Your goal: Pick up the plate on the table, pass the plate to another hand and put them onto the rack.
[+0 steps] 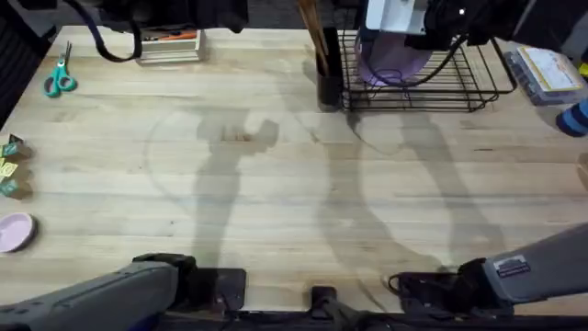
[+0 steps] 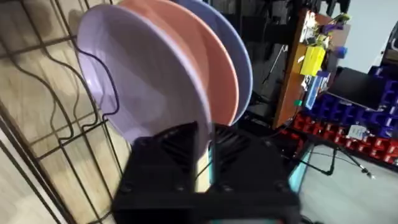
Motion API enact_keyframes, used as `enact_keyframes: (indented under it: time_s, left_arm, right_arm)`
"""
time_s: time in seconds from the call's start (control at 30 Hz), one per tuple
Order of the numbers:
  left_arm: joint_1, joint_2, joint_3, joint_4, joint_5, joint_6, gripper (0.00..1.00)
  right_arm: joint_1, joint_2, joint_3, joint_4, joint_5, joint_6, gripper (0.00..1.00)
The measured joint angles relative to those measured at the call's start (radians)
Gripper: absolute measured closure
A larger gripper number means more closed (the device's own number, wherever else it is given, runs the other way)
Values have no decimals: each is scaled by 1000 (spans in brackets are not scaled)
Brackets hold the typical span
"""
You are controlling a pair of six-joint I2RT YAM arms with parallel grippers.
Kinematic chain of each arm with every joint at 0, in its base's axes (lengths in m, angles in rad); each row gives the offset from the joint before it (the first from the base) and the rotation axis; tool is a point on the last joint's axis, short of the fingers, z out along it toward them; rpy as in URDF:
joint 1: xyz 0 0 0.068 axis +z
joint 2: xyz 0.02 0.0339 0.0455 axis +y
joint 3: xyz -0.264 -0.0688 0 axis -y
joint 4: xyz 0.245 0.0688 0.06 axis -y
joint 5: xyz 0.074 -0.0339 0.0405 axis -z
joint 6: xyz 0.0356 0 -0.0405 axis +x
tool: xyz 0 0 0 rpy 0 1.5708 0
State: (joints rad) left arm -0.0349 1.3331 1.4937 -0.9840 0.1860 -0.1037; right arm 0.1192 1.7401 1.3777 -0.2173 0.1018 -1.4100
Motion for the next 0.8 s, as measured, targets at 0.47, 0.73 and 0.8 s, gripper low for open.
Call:
enact_keyframes:
  time_s: [0.47,0.73,0.8]
  left_arm:
    - [0,0,0,0,0,0,8]
    - [0,0,0,0,0,0,7]
    - [0,0,0,0,0,0,7]
  right_arm:
    - [0,0,0,0,3,4,9]
    - [3,-1,0,0,3,76,9]
    - [3,-9,0,-3,4,123,10]
